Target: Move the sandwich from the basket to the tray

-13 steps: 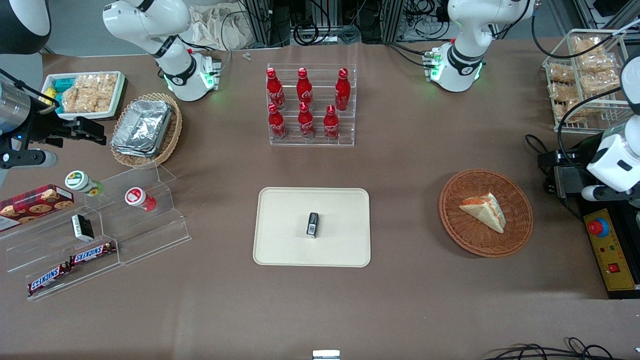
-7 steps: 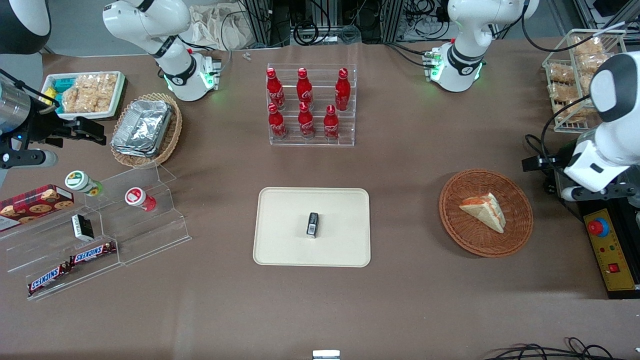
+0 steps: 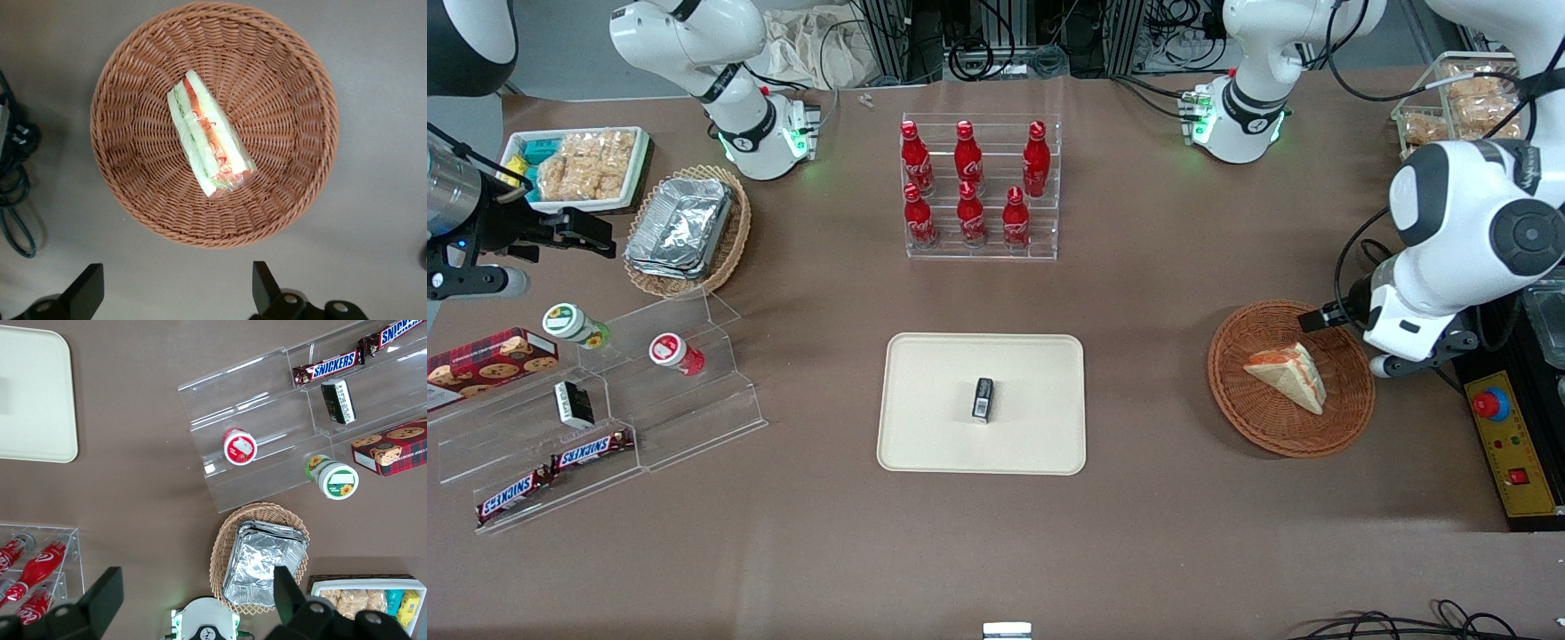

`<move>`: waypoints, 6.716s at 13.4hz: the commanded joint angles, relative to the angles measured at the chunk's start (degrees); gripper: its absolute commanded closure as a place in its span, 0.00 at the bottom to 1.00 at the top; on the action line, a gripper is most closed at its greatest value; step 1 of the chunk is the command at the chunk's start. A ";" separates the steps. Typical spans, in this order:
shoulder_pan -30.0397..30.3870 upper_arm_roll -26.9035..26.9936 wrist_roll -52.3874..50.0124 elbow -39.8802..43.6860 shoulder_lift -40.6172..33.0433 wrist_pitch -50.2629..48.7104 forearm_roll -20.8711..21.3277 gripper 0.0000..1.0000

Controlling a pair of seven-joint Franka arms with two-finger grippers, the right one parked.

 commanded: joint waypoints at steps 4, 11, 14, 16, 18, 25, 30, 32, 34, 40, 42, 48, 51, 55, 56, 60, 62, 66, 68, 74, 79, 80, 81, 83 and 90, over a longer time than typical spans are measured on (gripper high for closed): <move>0.46 0.04 -24.63 -1.79 3.95 9.16 -1.33 0.01; 0.37 0.04 -40.57 -5.13 7.83 21.04 -1.24 0.01; 0.37 0.04 -41.20 -6.19 8.97 22.89 -1.24 0.01; 0.37 0.04 -41.38 -7.24 9.24 24.04 -1.16 0.01; 0.46 0.04 -41.38 -9.08 9.06 25.79 -0.80 0.01; 0.11 0.04 -42.08 -5.33 8.54 21.08 -0.72 1.00; -0.25 -0.48 -40.51 7.14 2.22 -5.88 -0.19 1.00; -0.25 -2.67 -36.65 12.94 0.28 -16.25 -0.71 1.00; -0.25 -6.44 -34.36 16.91 0.45 -20.33 -0.89 1.00; -0.94 -15.67 -27.05 17.19 2.20 -19.55 -1.24 1.00; -1.39 -19.19 -26.27 17.28 2.73 -17.98 -0.89 1.00; -6.82 -24.21 -26.08 18.33 9.22 -4.12 1.73 1.00; -9.99 -24.22 -29.69 18.42 15.72 3.37 9.29 1.00; -12.02 -24.21 -29.60 22.62 23.19 8.39 12.91 1.00; -12.11 -24.21 -29.43 24.55 25.30 8.48 12.91 1.00; -13.60 -24.21 -29.78 26.95 30.68 11.72 16.42 0.95; -13.60 -24.21 -29.69 26.95 31.82 13.32 16.07 0.96; -14.48 -24.21 -29.78 26.95 33.93 13.41 15.90 0.85; -14.48 -24.21 -30.56 26.95 34.46 13.41 15.46 0.42; -13.87 -24.30 -33.56 27.21 30.61 6.86 13.89 0.01; -11.16 -24.21 -21.98 27.56 19.81 -12.39 9.65 0.01; -10.27 -24.21 -19.35 27.47 17.61 -15.65 9.57 0.01; -9.31 -24.21 -16.62 27.30 15.59 -18.90 9.57 0.01; -6.50 -24.21 -10.56 27.12 12.07 -24.01 9.57 0.01; 8.87 -24.13 13.34 27.65 4.41 -32.55 4.83 0.01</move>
